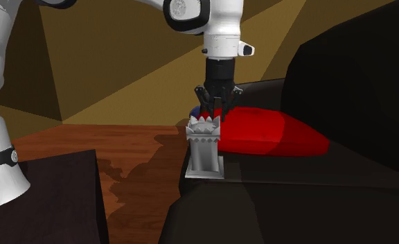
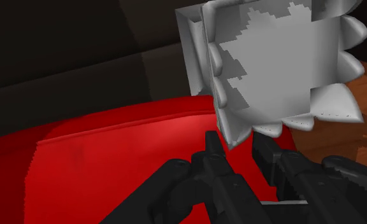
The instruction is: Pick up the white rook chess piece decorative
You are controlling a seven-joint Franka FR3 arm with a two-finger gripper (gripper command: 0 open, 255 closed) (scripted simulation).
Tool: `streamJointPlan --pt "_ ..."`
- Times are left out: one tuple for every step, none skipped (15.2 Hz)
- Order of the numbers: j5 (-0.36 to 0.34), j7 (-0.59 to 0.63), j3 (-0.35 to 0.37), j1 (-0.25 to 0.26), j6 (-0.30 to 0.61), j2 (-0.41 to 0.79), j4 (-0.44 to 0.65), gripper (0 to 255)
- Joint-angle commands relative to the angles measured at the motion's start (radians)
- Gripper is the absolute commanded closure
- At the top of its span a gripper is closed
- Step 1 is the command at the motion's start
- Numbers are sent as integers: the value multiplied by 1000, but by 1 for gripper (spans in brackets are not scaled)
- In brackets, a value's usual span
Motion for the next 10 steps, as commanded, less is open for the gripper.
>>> streamJointPlan --pt "-9 9 -4 2 -20 -11 14 255" --pt "-14 14 -6 2 -31 -16 20 255" --pt "-18 18 -8 3 -41 -21 27 255" --pt "-22 23 -10 4 -52 -25 35 255" --pt "-26 27 -12 4 -62 -30 42 255" --pt "-30 31 -13 4 -73 -34 50 255" --pt "-34 35 -15 5 -84 -38 58 255" --pt "-38 39 -16 5 -95 -42 67 255" --pt "-38 40 -17 5 -96 -42 68 255" --pt "-38 40 -17 5 -96 -42 68 255"
